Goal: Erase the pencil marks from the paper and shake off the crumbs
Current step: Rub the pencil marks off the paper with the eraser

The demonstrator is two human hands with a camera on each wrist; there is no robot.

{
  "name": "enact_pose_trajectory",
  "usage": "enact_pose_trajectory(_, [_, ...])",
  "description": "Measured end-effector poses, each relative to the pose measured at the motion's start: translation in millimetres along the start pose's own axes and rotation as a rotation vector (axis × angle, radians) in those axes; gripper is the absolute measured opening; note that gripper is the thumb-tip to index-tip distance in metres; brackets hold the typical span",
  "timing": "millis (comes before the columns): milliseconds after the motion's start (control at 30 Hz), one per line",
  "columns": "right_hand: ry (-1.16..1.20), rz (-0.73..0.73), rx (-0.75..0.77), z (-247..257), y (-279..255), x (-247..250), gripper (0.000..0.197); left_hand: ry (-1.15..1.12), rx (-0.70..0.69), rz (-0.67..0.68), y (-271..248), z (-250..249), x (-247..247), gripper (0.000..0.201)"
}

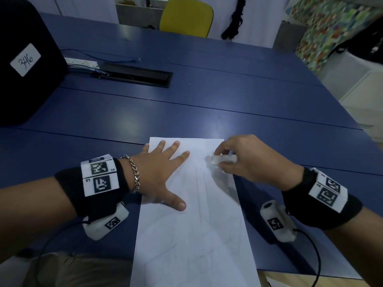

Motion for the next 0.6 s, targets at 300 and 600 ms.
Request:
enact_pose_trajectory(300, [-0.057, -0.047, -0.121, -18, 8, 7, 0.011, -0.041, -0.055, -0.168, 6, -15, 24, 0.124])
enact_pose_trajectory(600, [-0.071, -0.014, -0.079, -10, 22, 1, 0.02, -0.095, 0.005, -0.05, 53, -34, 25, 0.141])
Point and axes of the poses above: each hand's wrist, its own y-axis towards the middle knuckle, its own x-axis out of the back of the hand, z = x × y, the point moved 2 cm from there along y, towards the middle knuckle, and after that the axes turned 7 degrees about -y, right-handed, at the moved point
